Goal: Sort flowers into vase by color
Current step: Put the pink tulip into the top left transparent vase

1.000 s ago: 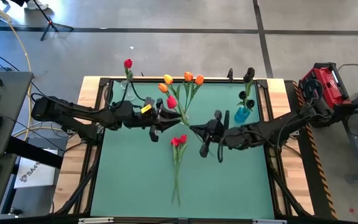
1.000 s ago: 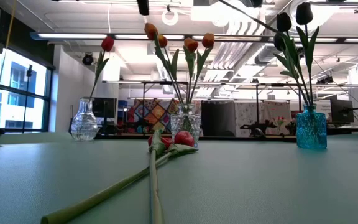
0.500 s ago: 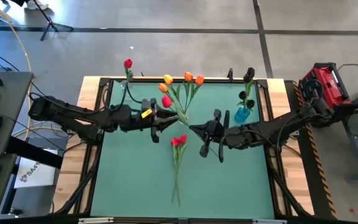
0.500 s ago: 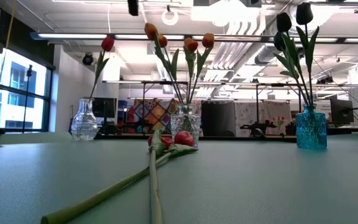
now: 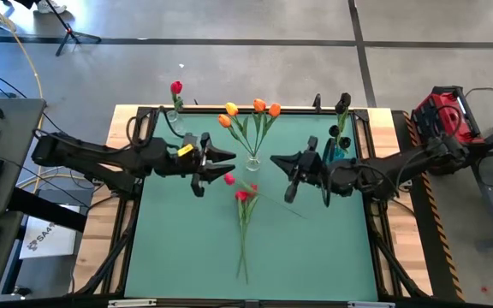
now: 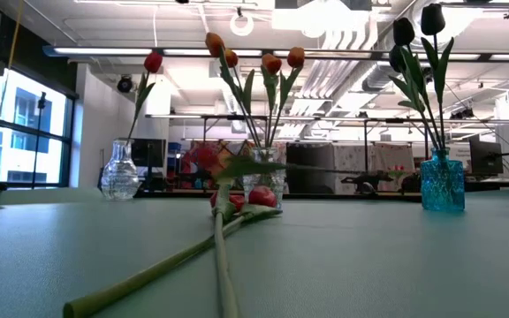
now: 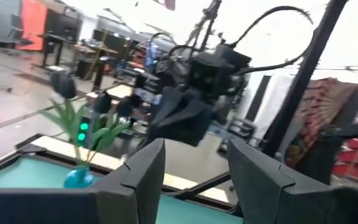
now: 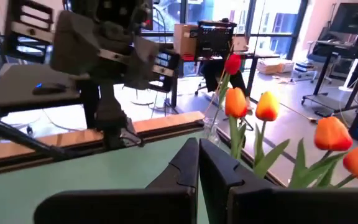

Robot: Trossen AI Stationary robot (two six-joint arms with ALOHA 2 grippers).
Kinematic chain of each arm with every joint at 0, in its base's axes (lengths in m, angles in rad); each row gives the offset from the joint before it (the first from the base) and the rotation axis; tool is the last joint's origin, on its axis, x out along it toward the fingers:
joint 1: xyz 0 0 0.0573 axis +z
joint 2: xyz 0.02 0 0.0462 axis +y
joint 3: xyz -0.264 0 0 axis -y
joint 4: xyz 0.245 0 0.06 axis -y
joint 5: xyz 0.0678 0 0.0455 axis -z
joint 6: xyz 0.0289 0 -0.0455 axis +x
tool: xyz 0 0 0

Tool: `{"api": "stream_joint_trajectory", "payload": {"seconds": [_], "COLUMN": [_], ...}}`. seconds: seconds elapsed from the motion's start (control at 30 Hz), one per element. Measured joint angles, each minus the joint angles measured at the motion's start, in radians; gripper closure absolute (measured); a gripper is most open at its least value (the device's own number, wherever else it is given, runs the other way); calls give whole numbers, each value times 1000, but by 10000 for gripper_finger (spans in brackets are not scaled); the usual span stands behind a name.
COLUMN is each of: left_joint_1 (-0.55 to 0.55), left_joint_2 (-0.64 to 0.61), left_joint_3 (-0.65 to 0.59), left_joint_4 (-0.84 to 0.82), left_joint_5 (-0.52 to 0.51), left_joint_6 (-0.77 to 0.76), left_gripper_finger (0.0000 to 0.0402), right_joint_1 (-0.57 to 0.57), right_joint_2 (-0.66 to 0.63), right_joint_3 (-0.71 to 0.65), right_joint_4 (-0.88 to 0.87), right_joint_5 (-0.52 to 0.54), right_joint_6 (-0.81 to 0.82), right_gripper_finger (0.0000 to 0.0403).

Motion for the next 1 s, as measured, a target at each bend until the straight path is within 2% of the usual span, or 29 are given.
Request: {"api": "stream_joint_trajectory", "payload": {"seconds": [0.1,0.23,0.4,0.53,0.77,0.9,1.0], "left_joint_1": [-5,-12,-24,-36,-51,-54,-54], "left_joint_2": [-14,-17,-5,-6,-18,-18,-18], "left_joint_3": [0,0,-5,-47,-80,-80,-80], "left_joint_4": [-8,-89,-267,-262,-329,-427,-487], "left_joint_5": [15,16,-53,-114,-213,-267,-279], "left_joint_6": [0,0,-26,-71,-202,-251,-286], "left_gripper_finger": [245,250,260,265,266,266,266], "right_joint_1": [-23,-61,-55,-49,-47,-55,-70], "right_joint_2": [0,63,227,384,542,603,633], "right_joint_3": [1,2,1,0,0,0,0], "right_joint_4": [-82,-324,-395,-417,-403,-399,-388], "right_joint_5": [-89,-300,-406,-440,-408,-384,-395], "right_joint_6": [83,313,389,436,589,622,641], "right_gripper_finger": [402,397,368,321,237,226,241]}}
